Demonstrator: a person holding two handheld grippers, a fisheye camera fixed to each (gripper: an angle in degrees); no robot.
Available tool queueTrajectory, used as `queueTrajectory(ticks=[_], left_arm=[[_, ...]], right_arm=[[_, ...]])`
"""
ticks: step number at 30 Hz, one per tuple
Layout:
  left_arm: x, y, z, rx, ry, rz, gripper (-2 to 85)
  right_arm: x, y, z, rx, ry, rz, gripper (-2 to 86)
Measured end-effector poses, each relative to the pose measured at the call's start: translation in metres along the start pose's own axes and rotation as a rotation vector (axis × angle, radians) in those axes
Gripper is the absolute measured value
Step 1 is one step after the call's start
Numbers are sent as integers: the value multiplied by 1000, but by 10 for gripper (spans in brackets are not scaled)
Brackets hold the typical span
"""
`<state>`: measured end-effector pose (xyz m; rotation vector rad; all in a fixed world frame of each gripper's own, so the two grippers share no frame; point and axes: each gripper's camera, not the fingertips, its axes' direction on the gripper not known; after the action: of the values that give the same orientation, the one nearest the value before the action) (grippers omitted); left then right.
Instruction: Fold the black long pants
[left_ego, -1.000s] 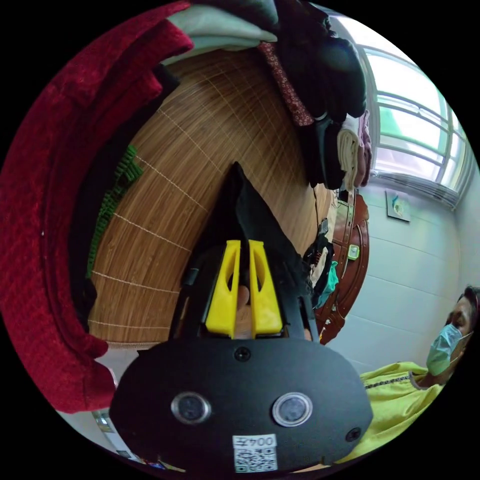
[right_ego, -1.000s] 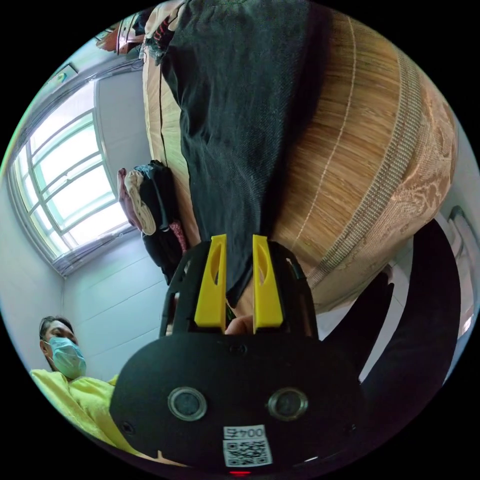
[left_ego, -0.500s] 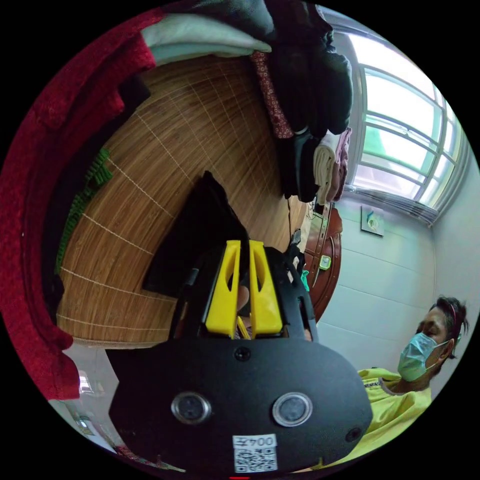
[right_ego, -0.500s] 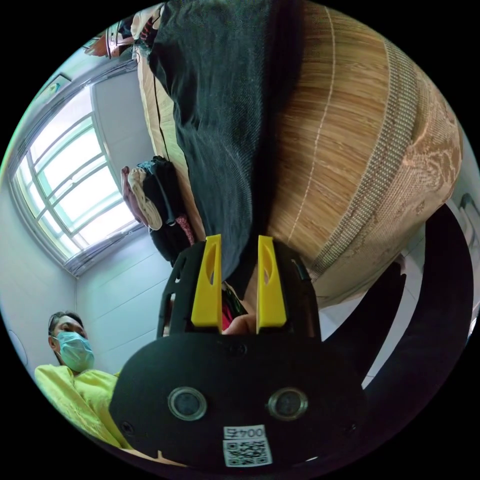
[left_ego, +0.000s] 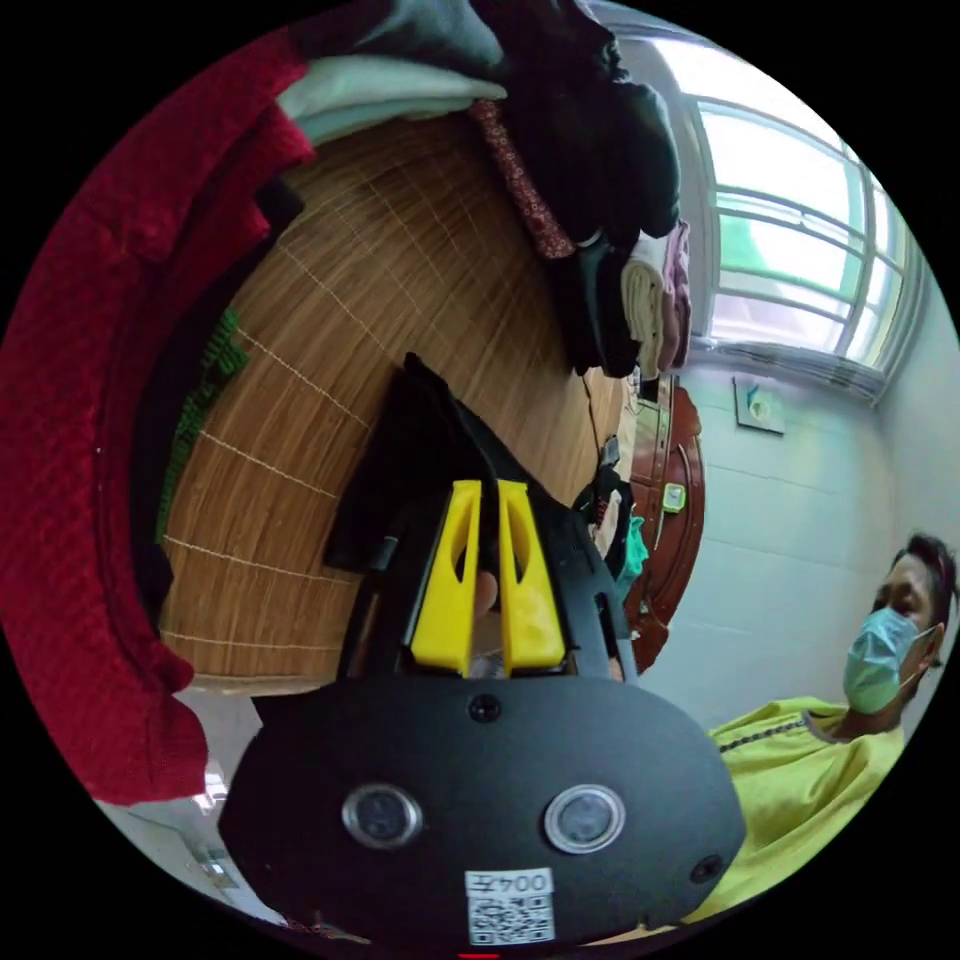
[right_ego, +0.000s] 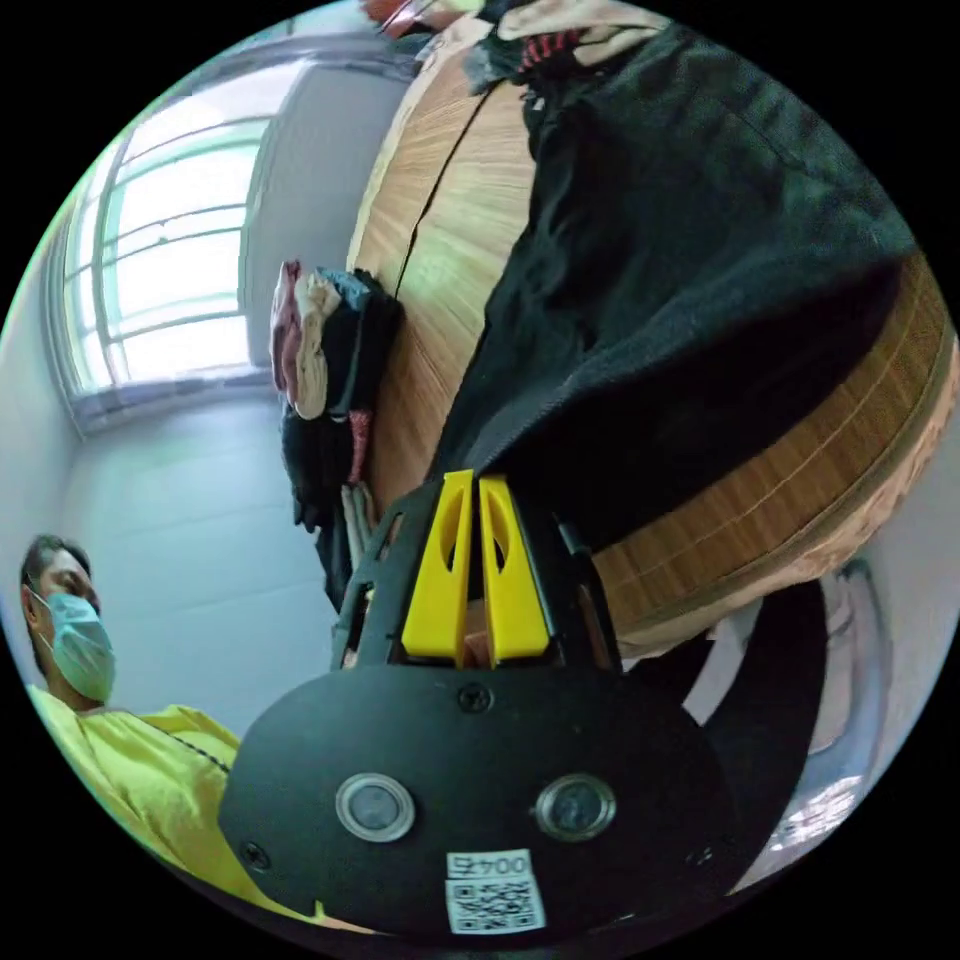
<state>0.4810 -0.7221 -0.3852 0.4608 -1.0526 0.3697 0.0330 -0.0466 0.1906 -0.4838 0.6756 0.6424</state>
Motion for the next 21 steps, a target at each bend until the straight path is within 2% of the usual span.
queueTrajectory(ticks=[4,6,8,10,12,14,16,19,21], left_arm=[[-42,37,31,-22,-21,-19,19],[-56,56,47,-22,-44,-34,20],[-48,66,49,-3,-31,-1,21],[-34,75,53,-18,-68,76,20],[-36,87,69,-106,-170,94,19],[-40,96,74,-136,-142,94,18],[-41,108,69,-116,-136,65,16],[-29,134,52,-48,-166,70,14],[7,157,43,63,-280,160,12]], right_arm=[[42,2,20,-86,84,148,-5],[50,4,23,-70,67,211,-4],[38,4,21,-46,55,191,-2],[20,2,20,-72,158,105,3],[26,2,24,-97,202,135,14],[34,3,27,-127,200,177,31],[32,8,25,-172,180,190,61],[16,24,13,-207,256,141,63],[-12,33,10,-198,361,10,61]])
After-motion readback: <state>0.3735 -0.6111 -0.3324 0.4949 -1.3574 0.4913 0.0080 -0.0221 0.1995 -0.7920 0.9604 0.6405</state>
